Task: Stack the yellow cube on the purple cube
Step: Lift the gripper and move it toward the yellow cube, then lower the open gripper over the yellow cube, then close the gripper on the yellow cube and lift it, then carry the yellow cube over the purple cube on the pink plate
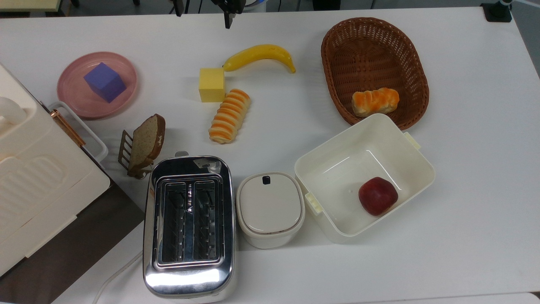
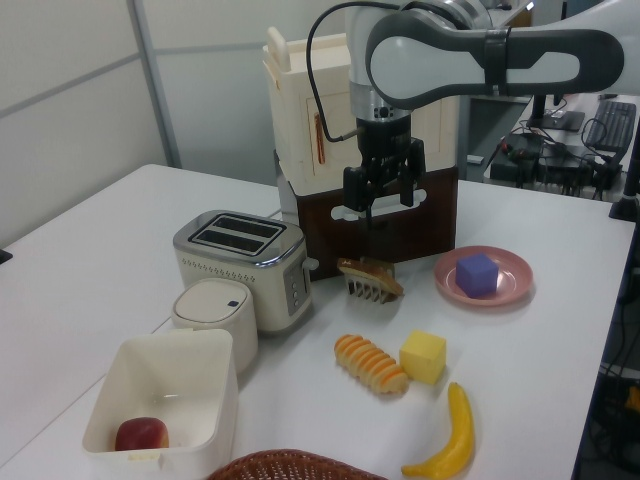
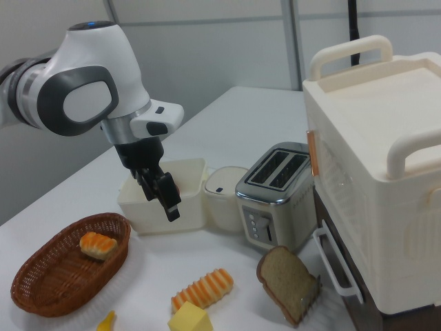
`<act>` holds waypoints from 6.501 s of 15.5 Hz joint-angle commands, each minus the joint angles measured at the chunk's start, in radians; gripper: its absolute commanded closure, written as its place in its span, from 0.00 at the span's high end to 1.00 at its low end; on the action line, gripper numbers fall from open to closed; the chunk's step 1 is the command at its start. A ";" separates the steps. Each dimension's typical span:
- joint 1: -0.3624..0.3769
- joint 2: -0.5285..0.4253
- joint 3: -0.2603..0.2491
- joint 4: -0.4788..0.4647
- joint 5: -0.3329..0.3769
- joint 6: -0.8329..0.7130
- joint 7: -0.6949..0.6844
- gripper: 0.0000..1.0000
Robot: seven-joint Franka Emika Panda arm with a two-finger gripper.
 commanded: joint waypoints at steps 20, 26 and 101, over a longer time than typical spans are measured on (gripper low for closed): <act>-0.047 0.002 -0.009 0.019 0.010 -0.039 -0.105 1.00; -0.044 0.003 -0.009 0.018 0.011 -0.048 -0.105 1.00; -0.259 0.061 -0.230 -0.317 -0.024 0.439 -0.038 0.09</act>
